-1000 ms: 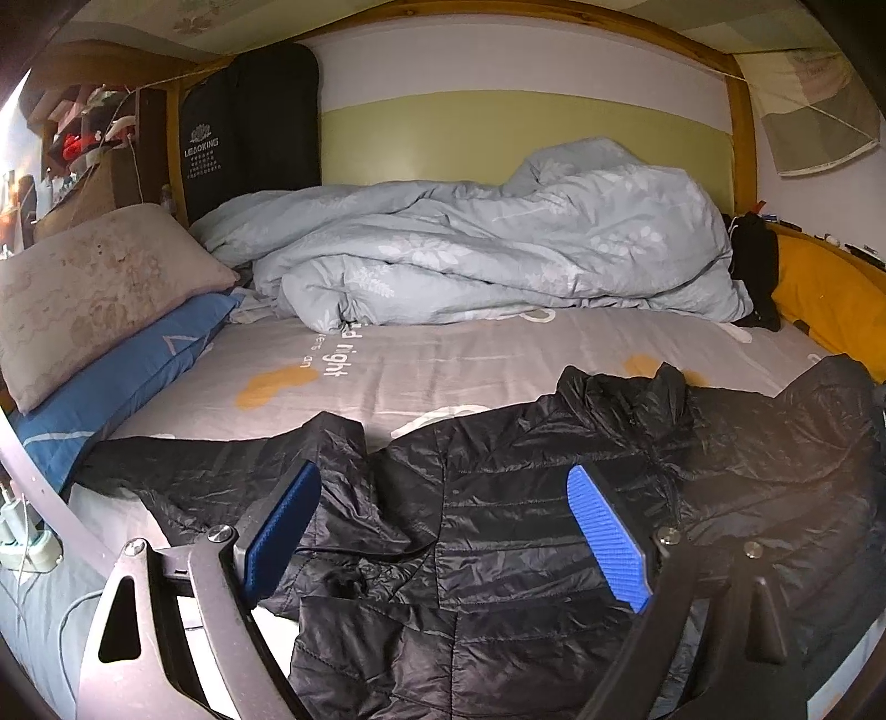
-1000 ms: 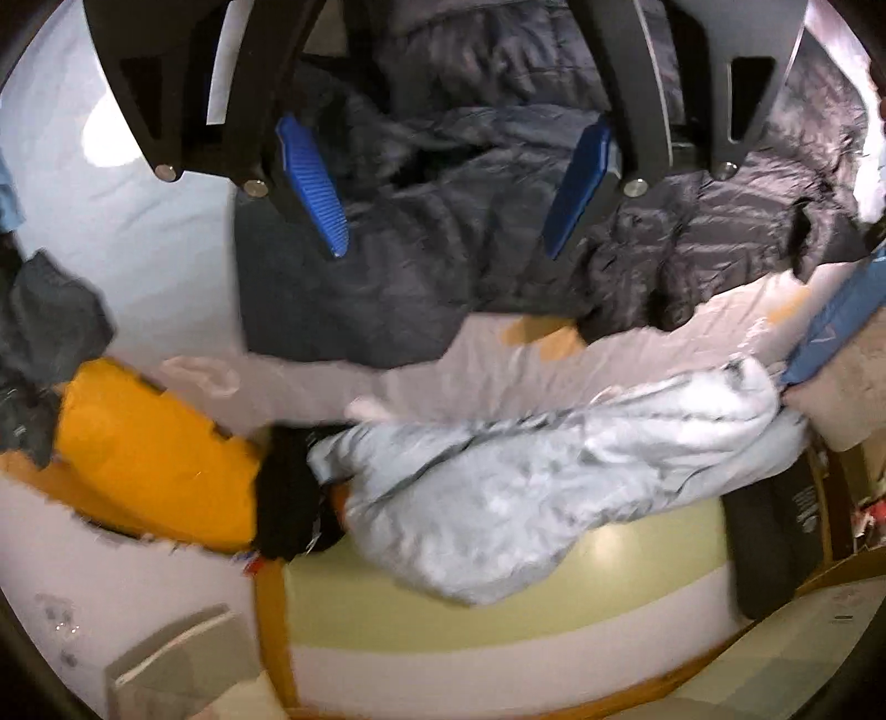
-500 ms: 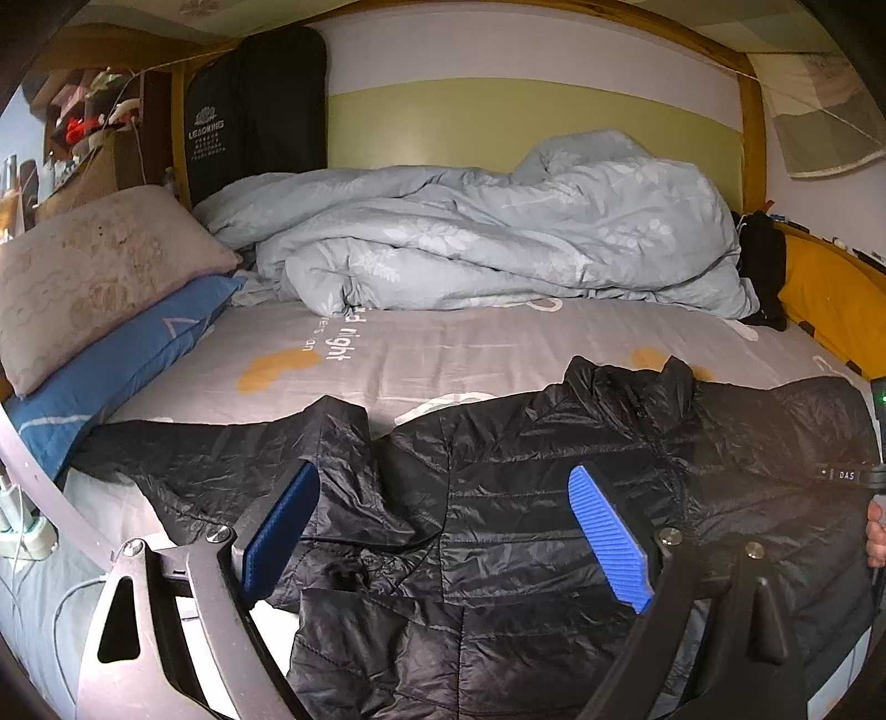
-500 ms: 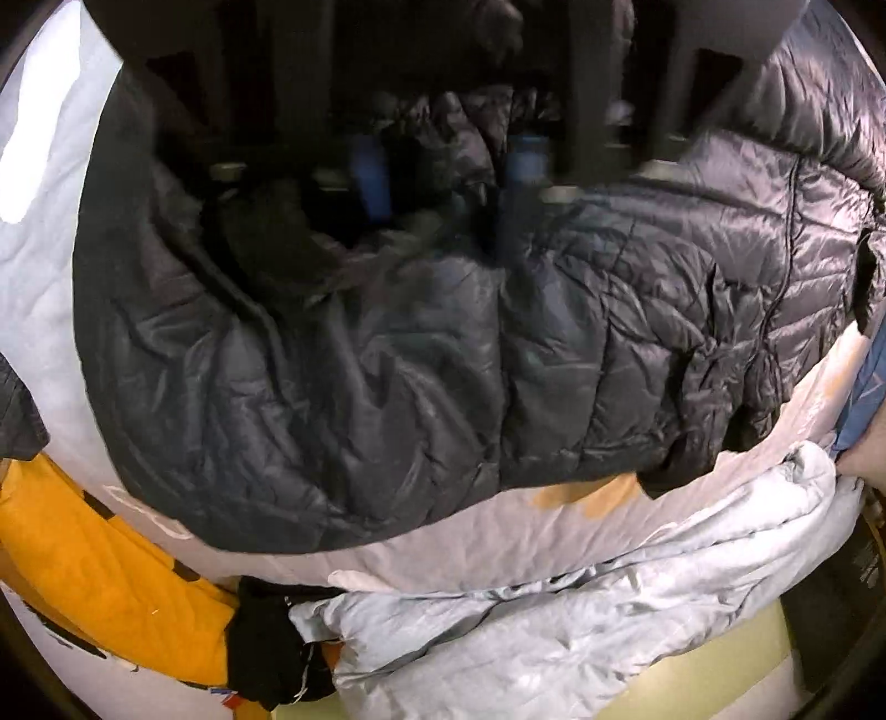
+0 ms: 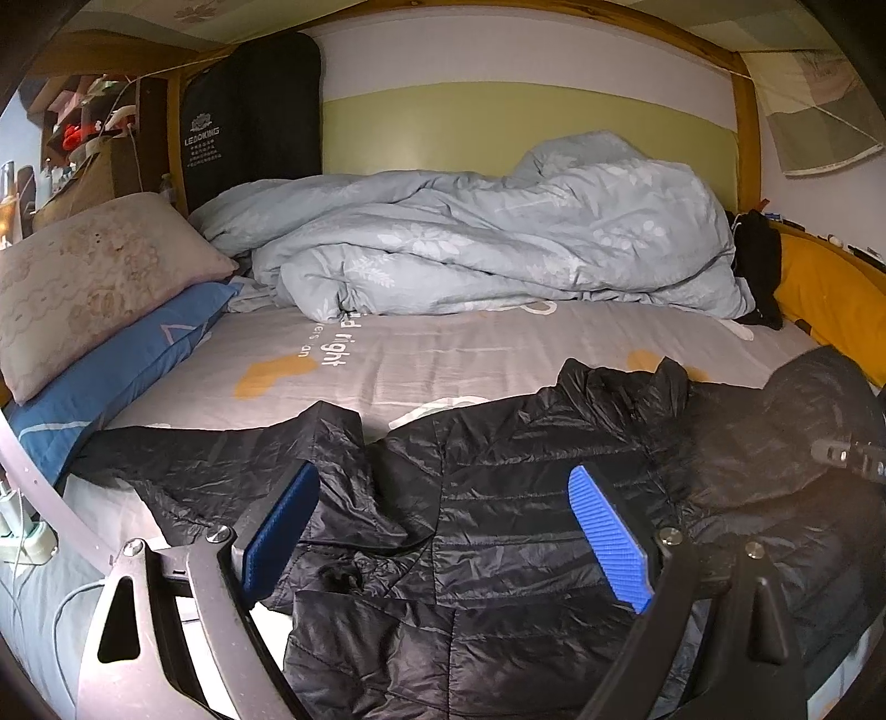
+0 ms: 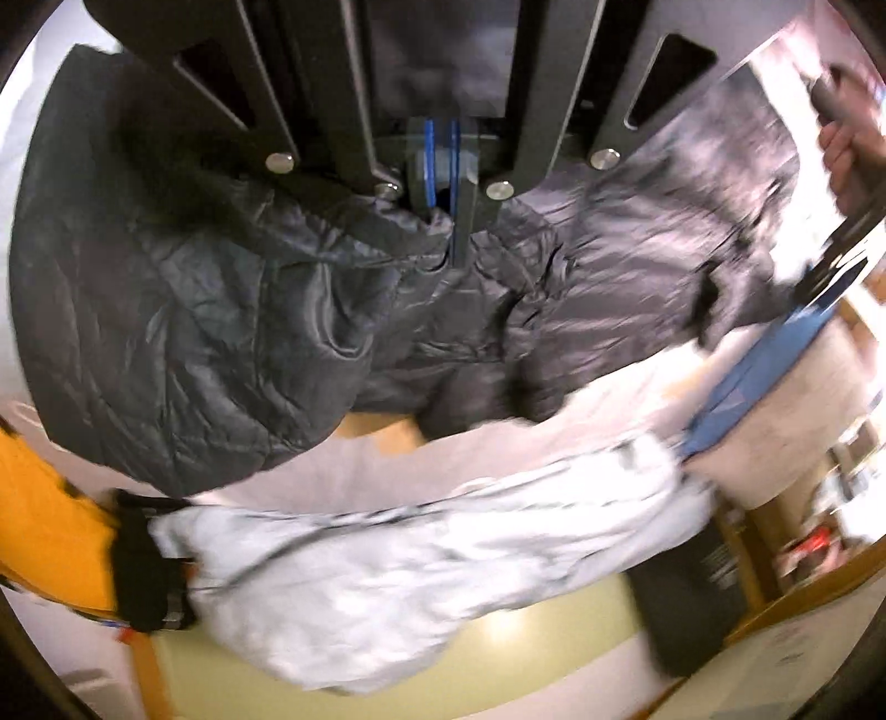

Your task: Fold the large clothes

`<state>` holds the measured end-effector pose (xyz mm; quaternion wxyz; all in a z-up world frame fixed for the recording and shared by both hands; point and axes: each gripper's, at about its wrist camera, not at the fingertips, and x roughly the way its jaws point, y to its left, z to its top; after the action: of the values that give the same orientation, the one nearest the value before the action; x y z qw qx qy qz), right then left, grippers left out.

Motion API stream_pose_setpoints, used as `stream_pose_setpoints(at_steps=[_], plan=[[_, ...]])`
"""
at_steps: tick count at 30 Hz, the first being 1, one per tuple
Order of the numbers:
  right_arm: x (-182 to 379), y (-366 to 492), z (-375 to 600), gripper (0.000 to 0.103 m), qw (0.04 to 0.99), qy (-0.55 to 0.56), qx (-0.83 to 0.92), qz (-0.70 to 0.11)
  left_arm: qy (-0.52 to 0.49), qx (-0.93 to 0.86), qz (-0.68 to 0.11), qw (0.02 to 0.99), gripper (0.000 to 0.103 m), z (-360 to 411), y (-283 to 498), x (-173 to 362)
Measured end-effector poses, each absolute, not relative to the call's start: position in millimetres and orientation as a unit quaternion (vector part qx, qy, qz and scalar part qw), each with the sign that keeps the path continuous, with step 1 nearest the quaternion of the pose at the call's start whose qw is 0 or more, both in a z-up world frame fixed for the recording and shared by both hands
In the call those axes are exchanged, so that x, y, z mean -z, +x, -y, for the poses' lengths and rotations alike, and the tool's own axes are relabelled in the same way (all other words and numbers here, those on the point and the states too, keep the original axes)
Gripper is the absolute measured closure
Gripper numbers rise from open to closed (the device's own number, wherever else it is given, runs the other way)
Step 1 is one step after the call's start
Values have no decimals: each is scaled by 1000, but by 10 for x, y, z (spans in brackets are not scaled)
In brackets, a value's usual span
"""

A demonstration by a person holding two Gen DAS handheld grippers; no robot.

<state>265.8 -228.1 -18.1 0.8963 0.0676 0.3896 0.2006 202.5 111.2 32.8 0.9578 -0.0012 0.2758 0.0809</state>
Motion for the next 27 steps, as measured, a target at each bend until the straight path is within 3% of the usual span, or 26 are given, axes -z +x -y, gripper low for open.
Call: stream_pose_setpoints(at_steps=[12,14,15,19,21,27], plan=[[345,2517,1669,96,867,24,-254,-429,-25,-60,-311,948,12,-1090,2101,-195],[252,2465,1673,63,869,29,-265,-416,-40,-49,-338,939,12,-1075,2158,-82],[208,2441,1725,57,873,32,-265,-407,-46,-43,-350,935,12,-1067,2186,-26],[40,2406,1868,53,887,60,-247,-386,-58,-16,-379,923,12,-1002,2286,113],[-5,2411,1950,47,898,73,-212,-380,-82,15,-392,916,12,-956,2321,132],[-152,2424,2257,43,925,78,-95,-359,-160,91,-428,885,16,-787,2526,230]])
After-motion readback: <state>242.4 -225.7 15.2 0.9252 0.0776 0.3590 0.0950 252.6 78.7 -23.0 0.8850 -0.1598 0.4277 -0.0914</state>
